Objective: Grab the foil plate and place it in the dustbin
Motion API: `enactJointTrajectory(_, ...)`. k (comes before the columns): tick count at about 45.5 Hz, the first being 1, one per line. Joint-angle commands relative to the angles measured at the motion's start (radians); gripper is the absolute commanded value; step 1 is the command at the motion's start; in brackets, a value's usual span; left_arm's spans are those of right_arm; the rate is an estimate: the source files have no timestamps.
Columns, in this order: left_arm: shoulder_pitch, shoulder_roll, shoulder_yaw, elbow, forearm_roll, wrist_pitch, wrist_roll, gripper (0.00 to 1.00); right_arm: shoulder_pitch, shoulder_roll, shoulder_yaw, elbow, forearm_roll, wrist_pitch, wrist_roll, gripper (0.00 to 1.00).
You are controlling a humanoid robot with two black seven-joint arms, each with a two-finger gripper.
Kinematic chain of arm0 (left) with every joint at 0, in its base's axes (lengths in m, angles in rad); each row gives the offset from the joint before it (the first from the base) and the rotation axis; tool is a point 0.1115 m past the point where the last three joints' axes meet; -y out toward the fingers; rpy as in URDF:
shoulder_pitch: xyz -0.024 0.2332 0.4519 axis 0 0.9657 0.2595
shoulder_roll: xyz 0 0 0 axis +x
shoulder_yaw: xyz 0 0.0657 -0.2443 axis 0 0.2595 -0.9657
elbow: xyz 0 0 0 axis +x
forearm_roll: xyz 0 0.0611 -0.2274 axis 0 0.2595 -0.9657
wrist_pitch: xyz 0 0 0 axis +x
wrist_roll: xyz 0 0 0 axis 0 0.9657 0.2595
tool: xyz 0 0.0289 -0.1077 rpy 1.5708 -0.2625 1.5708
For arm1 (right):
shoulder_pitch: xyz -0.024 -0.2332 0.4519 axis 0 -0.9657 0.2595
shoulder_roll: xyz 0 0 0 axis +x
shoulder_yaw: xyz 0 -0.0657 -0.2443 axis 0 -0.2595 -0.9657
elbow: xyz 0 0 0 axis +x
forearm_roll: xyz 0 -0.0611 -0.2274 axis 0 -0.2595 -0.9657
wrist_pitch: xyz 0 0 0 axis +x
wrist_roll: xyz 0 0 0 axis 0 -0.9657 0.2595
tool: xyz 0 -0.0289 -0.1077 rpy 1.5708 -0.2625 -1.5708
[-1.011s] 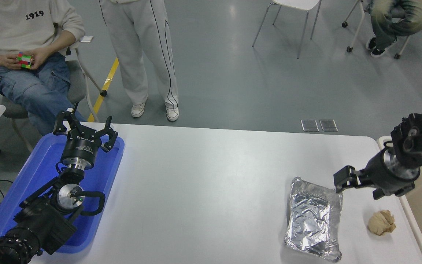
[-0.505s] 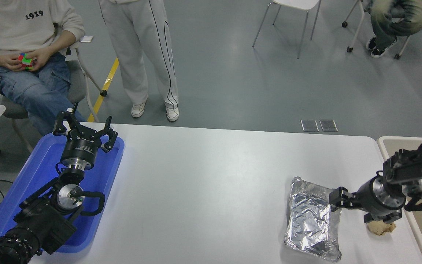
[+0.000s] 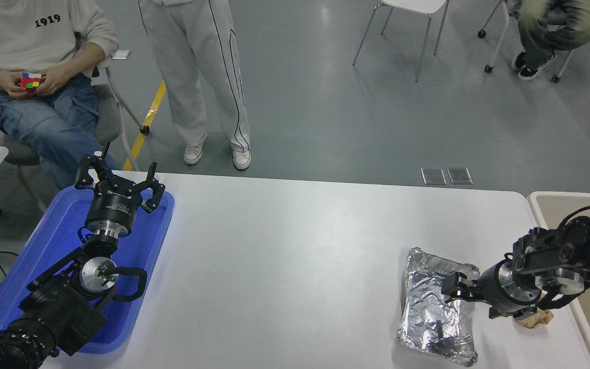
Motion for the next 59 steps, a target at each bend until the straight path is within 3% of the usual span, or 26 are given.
enactJointTrajectory(1, 0.000, 0.000, 0.000, 0.000, 0.000, 0.000, 0.000, 1.00, -0.031, 0.018, 0.009, -0.028, -0.065, -0.008, -0.002, 0.96)
enactJointTrajectory(13, 0.000, 0.000, 0.000, 0.000, 0.000, 0.000, 0.000, 1.00, -0.071, 0.019, 0.041, -0.054, -0.047, -0.008, -0.004, 0.89)
enactJointTrajectory(23, 0.000, 0.000, -0.001, 0.000, 0.000, 0.000, 0.000, 1.00, -0.123, 0.019, 0.052, -0.112, 0.053, -0.007, -0.006, 0.74)
enactJointTrajectory(27, 0.000, 0.000, 0.000, 0.000, 0.000, 0.000, 0.000, 1.00, -0.124, 0.019, 0.051, -0.114, 0.058, -0.007, -0.015, 0.55)
enactJointTrajectory(36, 0.000, 0.000, -0.001, 0.000, 0.000, 0.000, 0.000, 1.00, -0.133, 0.019, 0.052, -0.108, 0.058, 0.010, -0.039, 0.00)
enactJointTrajectory(59, 0.000, 0.000, -0.001, 0.000, 0.000, 0.000, 0.000, 1.00, -0.123, 0.009, 0.072, -0.102, 0.078, 0.150, -0.038, 0.00)
